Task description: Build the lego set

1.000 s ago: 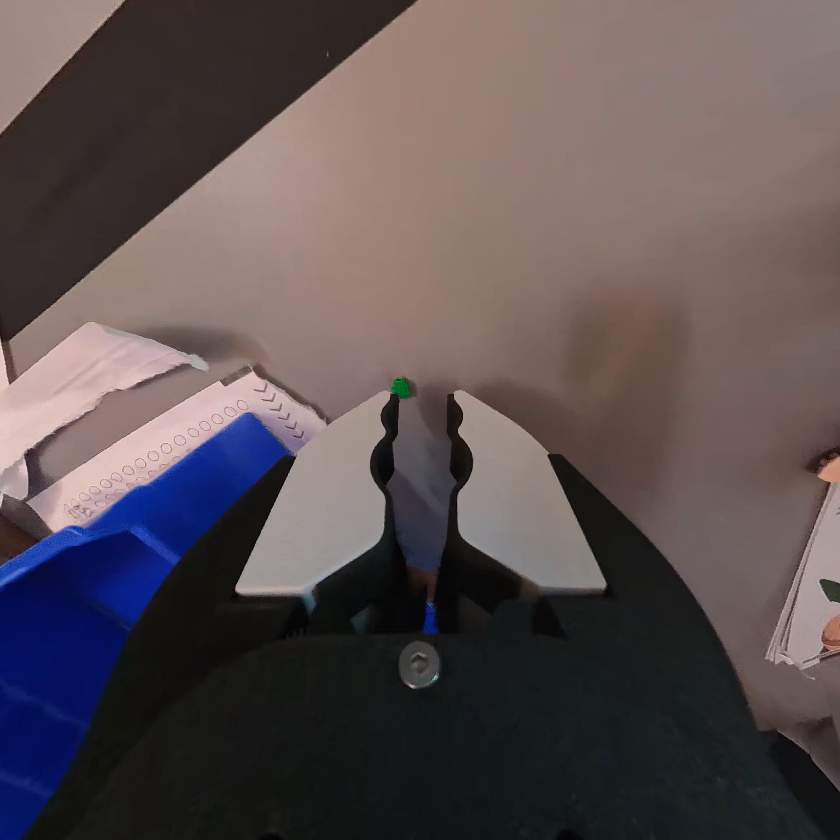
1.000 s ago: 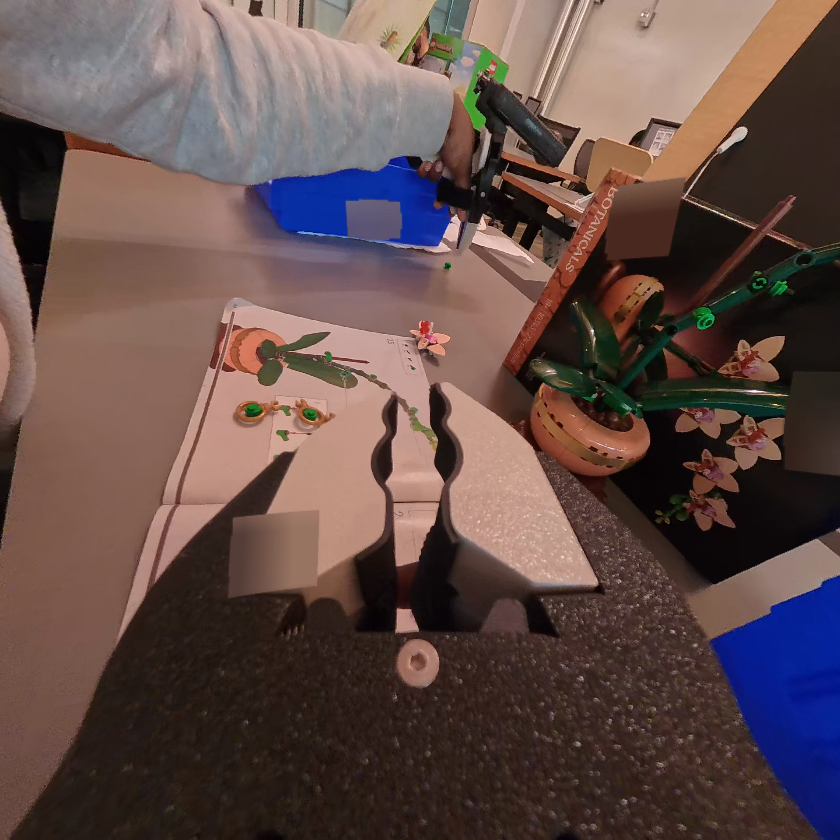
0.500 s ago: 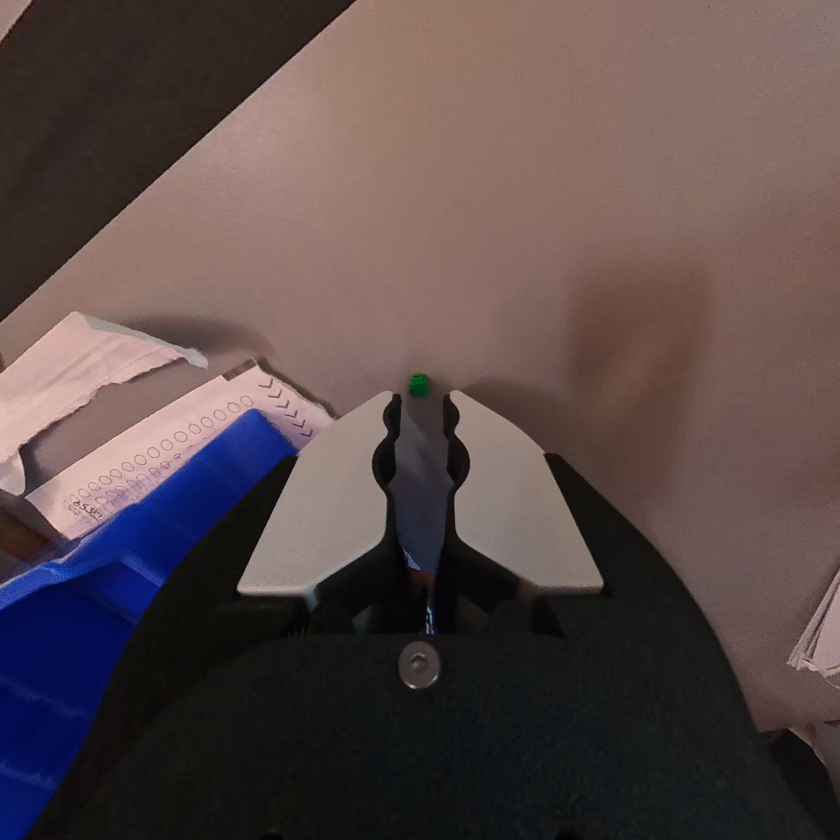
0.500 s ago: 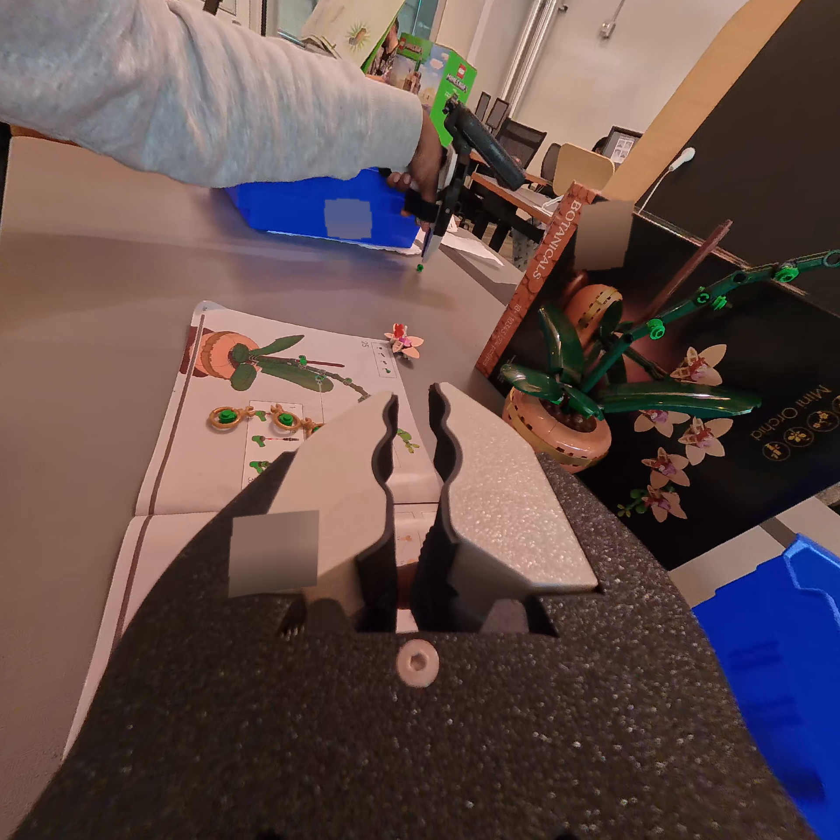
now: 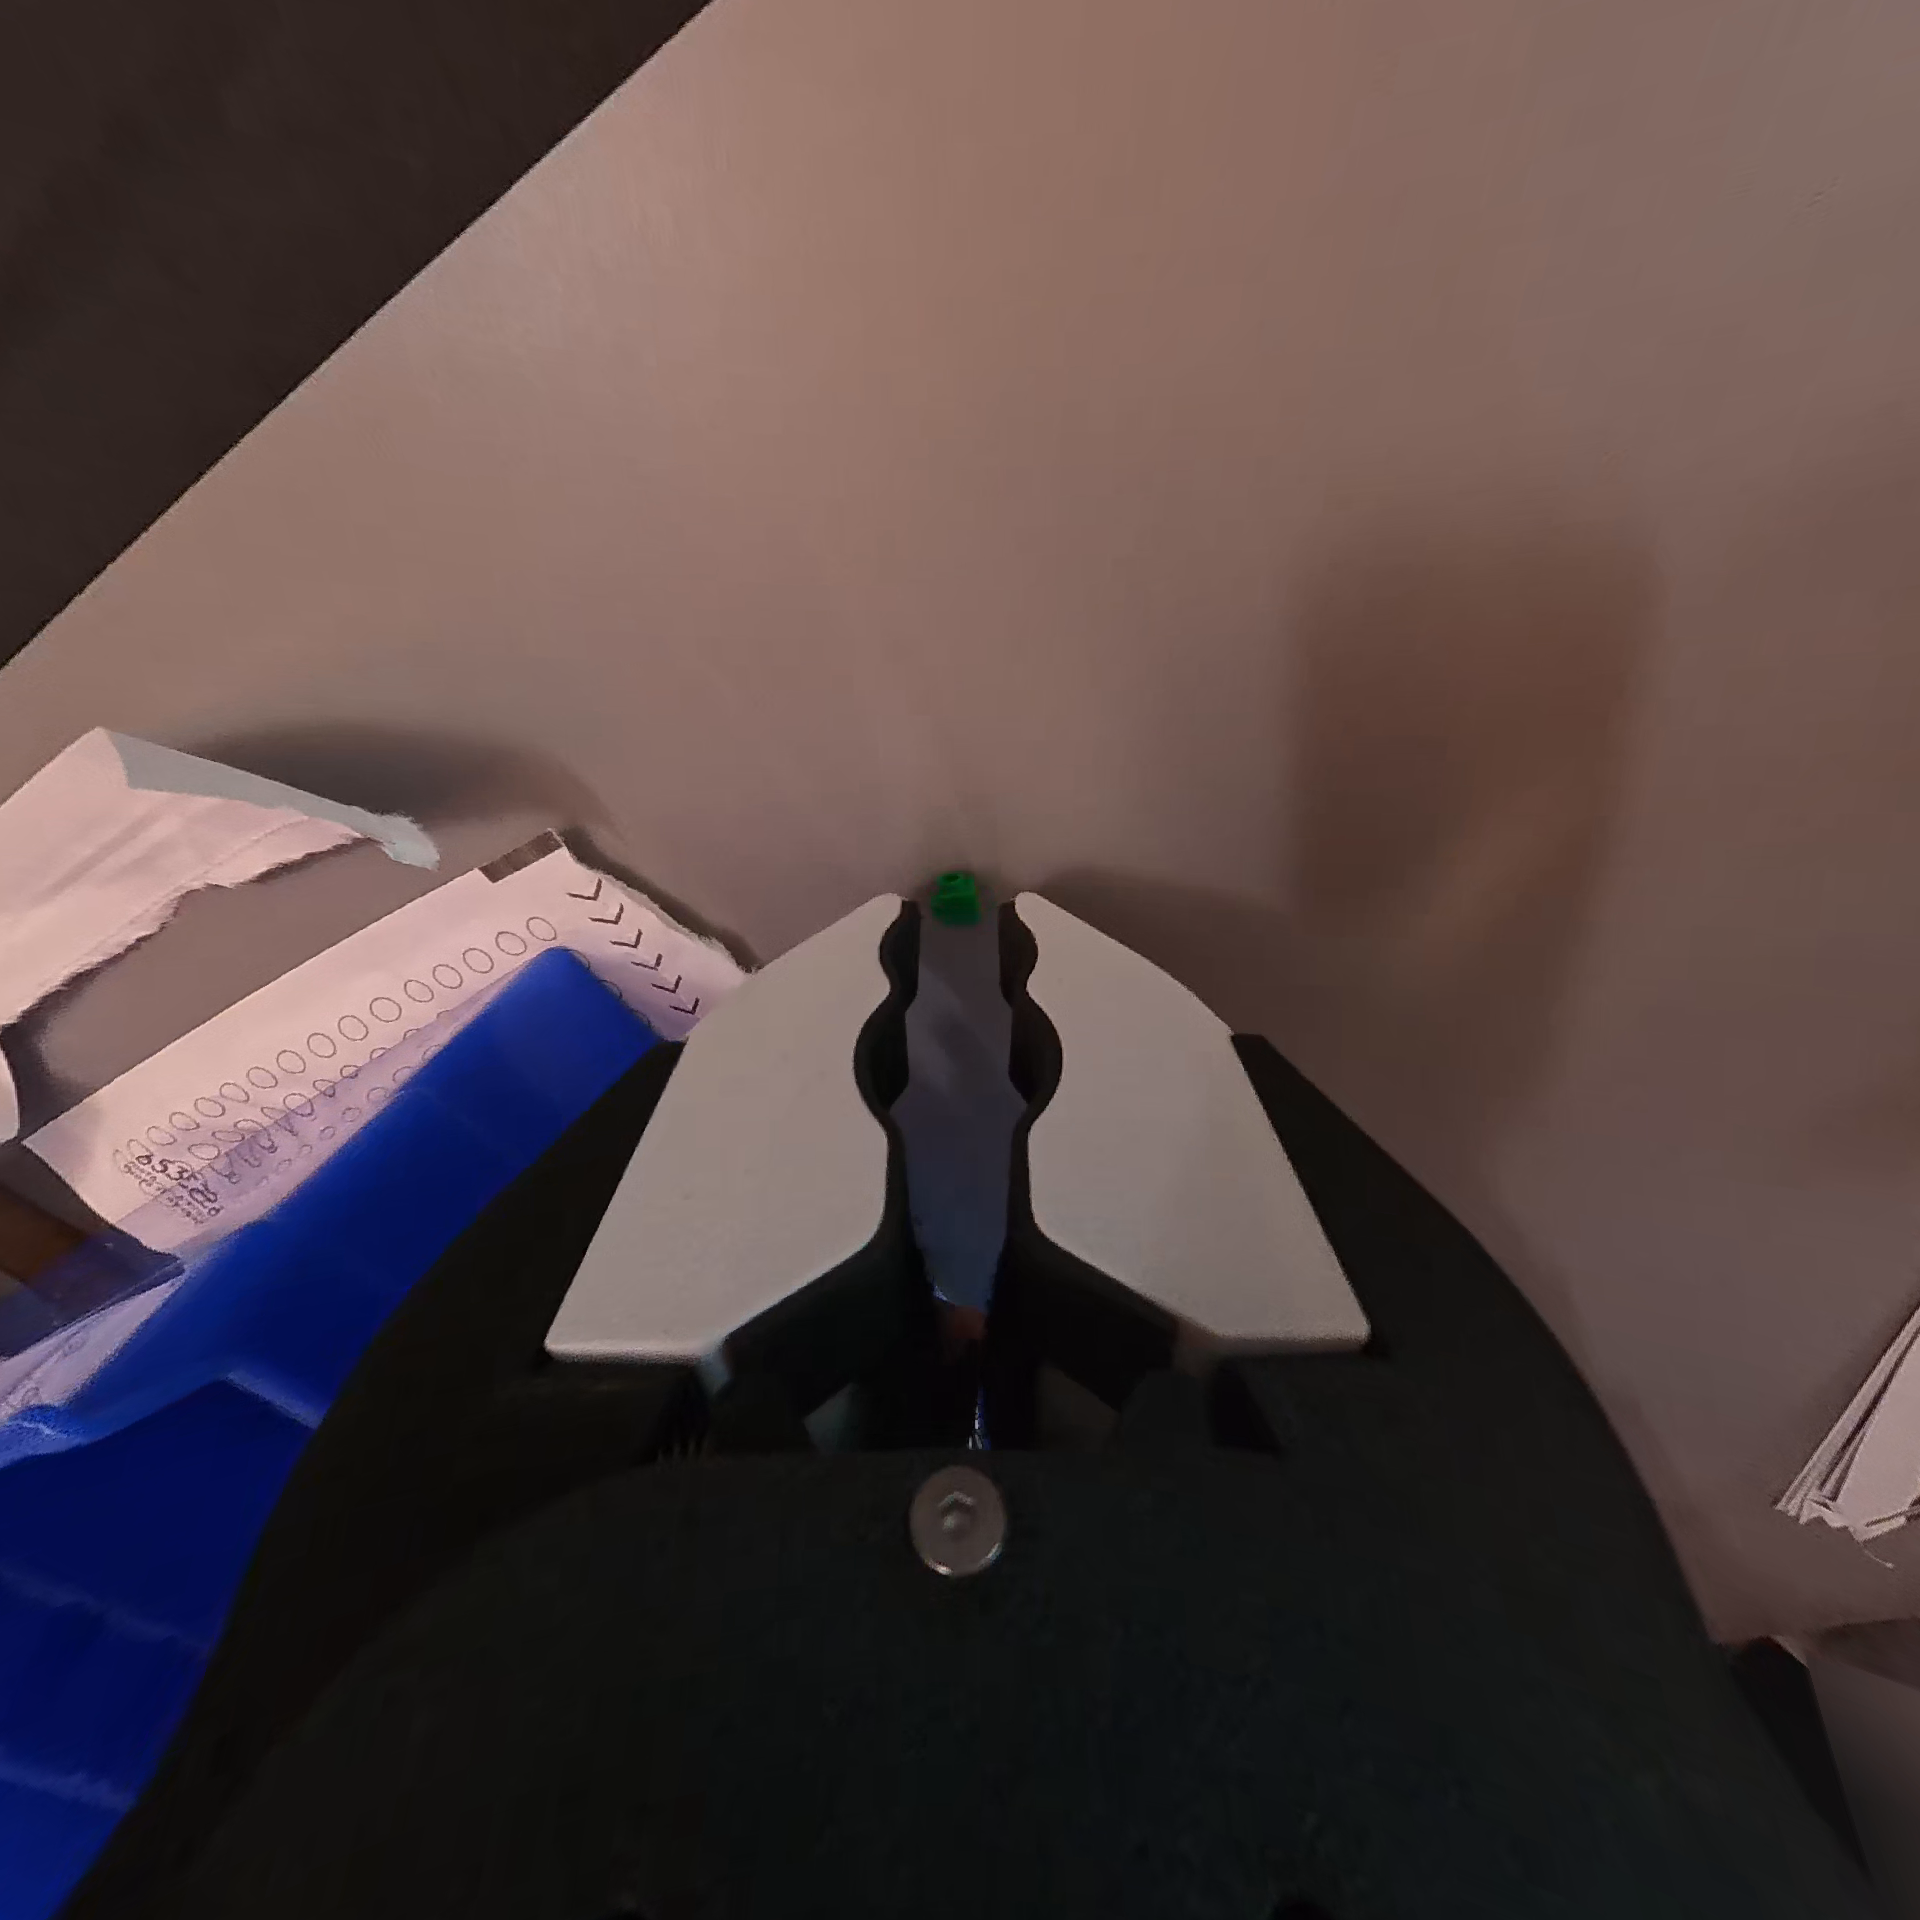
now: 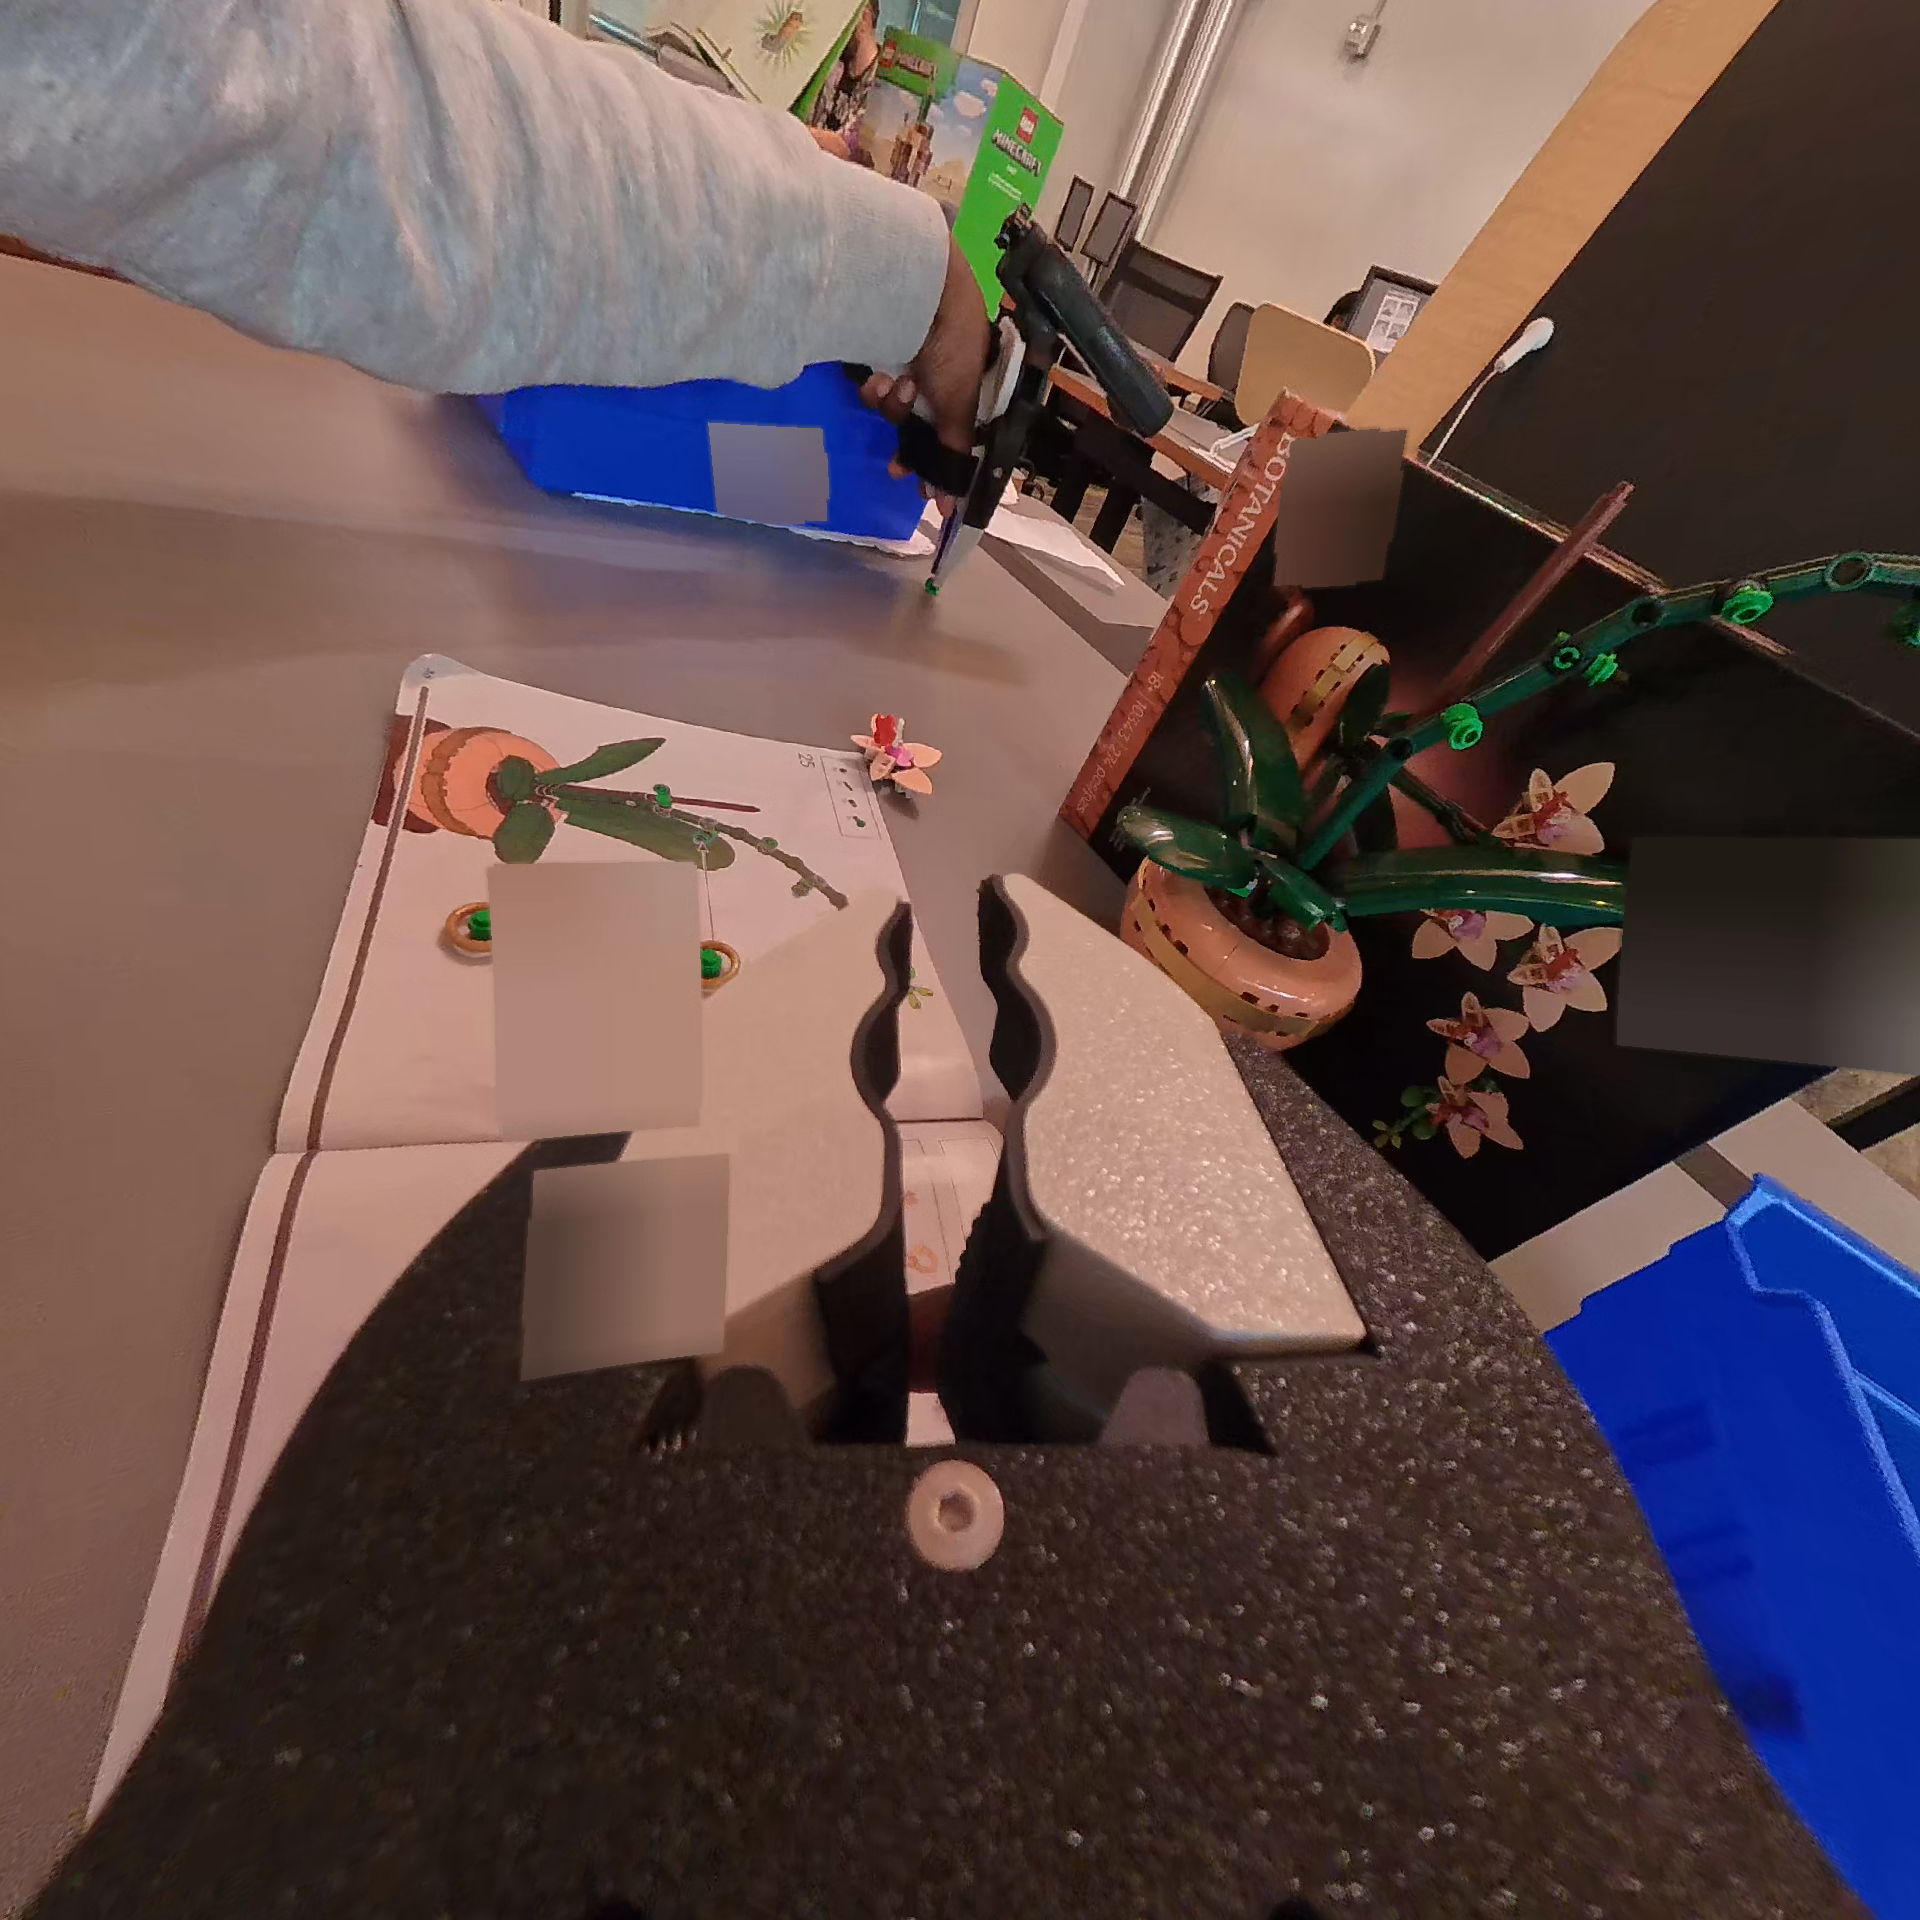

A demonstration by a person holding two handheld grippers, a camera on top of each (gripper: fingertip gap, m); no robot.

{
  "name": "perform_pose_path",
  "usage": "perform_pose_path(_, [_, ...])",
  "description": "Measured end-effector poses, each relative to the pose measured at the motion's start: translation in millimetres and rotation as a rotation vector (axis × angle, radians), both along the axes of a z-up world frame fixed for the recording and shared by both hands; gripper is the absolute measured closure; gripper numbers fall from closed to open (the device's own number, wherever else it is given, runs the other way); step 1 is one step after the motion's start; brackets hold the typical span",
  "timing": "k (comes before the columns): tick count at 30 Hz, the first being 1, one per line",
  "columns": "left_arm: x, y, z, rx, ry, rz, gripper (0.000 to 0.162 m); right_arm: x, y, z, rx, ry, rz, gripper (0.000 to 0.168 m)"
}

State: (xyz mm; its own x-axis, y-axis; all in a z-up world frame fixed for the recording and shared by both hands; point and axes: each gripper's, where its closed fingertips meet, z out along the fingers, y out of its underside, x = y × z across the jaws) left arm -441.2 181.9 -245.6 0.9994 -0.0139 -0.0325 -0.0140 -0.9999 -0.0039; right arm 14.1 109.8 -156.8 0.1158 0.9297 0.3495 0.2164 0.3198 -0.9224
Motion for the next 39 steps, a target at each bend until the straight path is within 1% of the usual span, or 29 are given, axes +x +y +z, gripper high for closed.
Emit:
perform_pose_path(5, [0, -3, -4, -0.031, 0.0, -0.009, 0.148, 1, 1, 0, 0.006, 0.001, -0.007, 0.156])
perform_pose_path(8, [-1, -1, -8, -0.042, 0.008, -0.034, 0.154, 2, 1, 1, 0.014, -0.002, -0.01, 0.156])
perform_pose_path(10, [1, 5, -3, 0.001, 0.013, -0.057, 0.155, 3, 1, 0, 0.022, -0.007, -0.016, 0.156])
perform_pose_path(13, [11, 10, 17, 0.102, 0.001, -0.09, 0.155, 4, -1, -1, 0.022, -0.015, -0.011, 0.156])
perform_pose_path(15, [33, 13, 39, 0.245, -0.032, -0.137, 0.155, 3, -3, -2, 0.016, -0.013, 0.0, 0.156])
perform_pose_path(16, [51, 16, 52, 0.356, -0.059, -0.177, 0.155, 3, -4, -1, 0.006, -0.008, 0.007, 0.156])
perform_pose_path(19, [127, 15, 101, 0.793, -0.137, -0.351, 0.154, -1, -10, 5, -0.058, 0.039, 0.041, 0.156])
perform_pose_path(21, [187, -1, 136, 1.125, -0.157, -0.465, 0.155, -5, -15, 12, -0.137, 0.089, 0.079, 0.156])
perform_pose_path(23, [238, -27, 156, 1.384, -0.059, -0.554, 0.155, -10, -18, 20, -0.254, 0.142, 0.104, 0.156])
perform_pose_path(24, [262, -40, 159, 1.473, 0.02, -0.606, 0.155, -13, -19, 26, -0.312, 0.174, 0.116, 0.156])
perform_pose_path(26, [307, -63, 158, 1.584, 0.137, -0.694, 0.155, -16, -24, 37, -0.413, 0.223, 0.158, 0.156])
perform_pose_path(27, [327, -74, 160, 1.648, 0.147, -0.696, 0.154, -18, -25, 42, -0.457, 0.235, 0.177, 0.156])
perform_pose_path(28, [345, -84, 163, 1.708, 0.119, -0.691, 0.154, -19, -27, 45, -0.495, 0.241, 0.191, 0.155])
perform_pose_path(29, [362, -94, 164, 1.753, 0.084, -0.697, 0.155, -20, -29, 50, -0.527, 0.252, 0.208, 0.154])
perform_pose_path(30, [376, -101, 164, 1.784, 0.085, -0.713, 0.155, -20, -32, 54, -0.555, 0.267, 0.225, 0.153])
perform_pose_path(33, [402, -116, 162, 1.81, 0.176, -0.739, 0.157, -19, -35, 58, -0.595, 0.275, 0.215, 0.152])
perform_pose_path(34, [412, -122, 162, 1.822, 0.204, -0.767, 0.156, -19, -36, 55, -0.588, 0.257, 0.197, 0.152])
perform_pose_path(36, [426, -130, 160, 1.833, 0.317, -0.839, 0.155, -18, -42, 50, -0.573, 0.222, 0.19, 0.15])
perform_pose_path(39, [440, -134, 152, 1.792, 0.474, -0.949, 0.155, -13, -56, 50, -0.584, 0.207, 0.225, 0.15])
